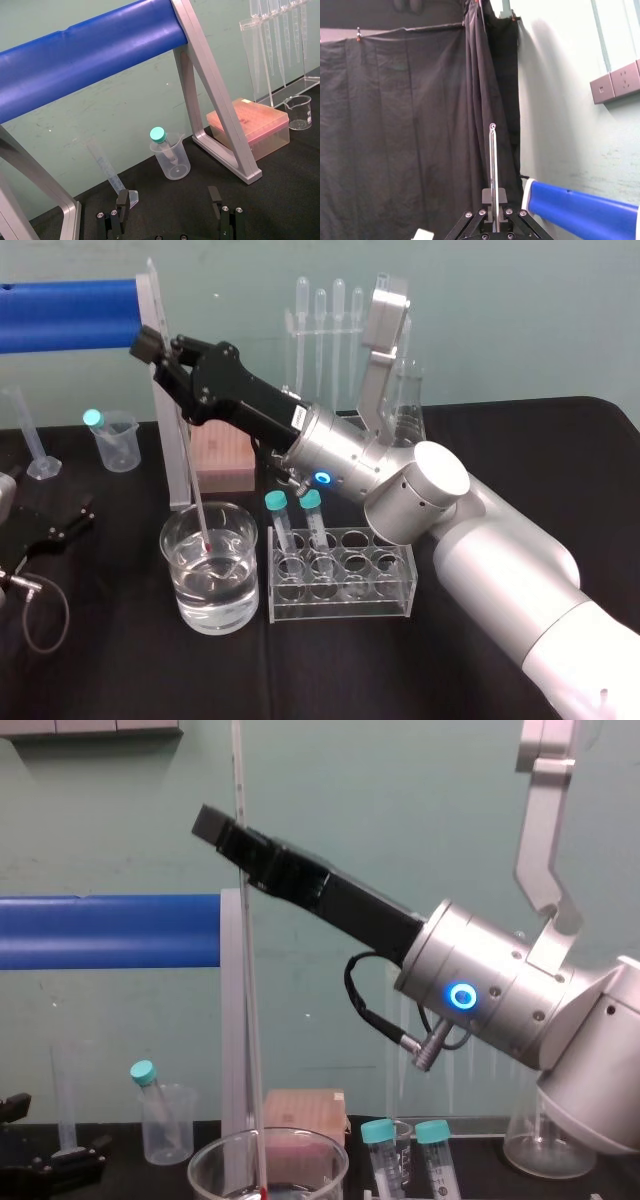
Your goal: Hold the thermometer with one hand and immerse one end into the beaker, then reinsert it into the test tube rack.
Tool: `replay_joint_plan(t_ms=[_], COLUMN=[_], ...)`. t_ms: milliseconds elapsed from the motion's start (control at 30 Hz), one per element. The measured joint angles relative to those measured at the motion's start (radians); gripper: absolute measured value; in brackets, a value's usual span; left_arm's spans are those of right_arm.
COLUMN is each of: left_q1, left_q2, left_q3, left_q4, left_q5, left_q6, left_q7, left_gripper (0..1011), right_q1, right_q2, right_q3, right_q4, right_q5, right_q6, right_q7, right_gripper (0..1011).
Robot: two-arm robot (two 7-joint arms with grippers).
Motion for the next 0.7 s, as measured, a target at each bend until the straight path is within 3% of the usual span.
replay_joint_plan(t_ms=[300, 700], left_q1=[0.000, 0.000], left_q2=[0.000, 0.000], left_q3=[0.000, 0.000], left_q4=[0.000, 0.000], left_q5=[0.000, 0.000], left_q6=[0.000, 0.000], left_q7=[0.000, 0.000], left_gripper=[1008, 1008], right_q1=[0.009, -0.001], right_q2=[-0.013, -0.017], right_q3=[-0.009, -0.009], right_q4=[0.058, 0.075], right_q5=[-0.043, -0.060], right_q6=[-0.013, -0.006], right_q7=[0.016, 0.031], right_gripper=[55, 55])
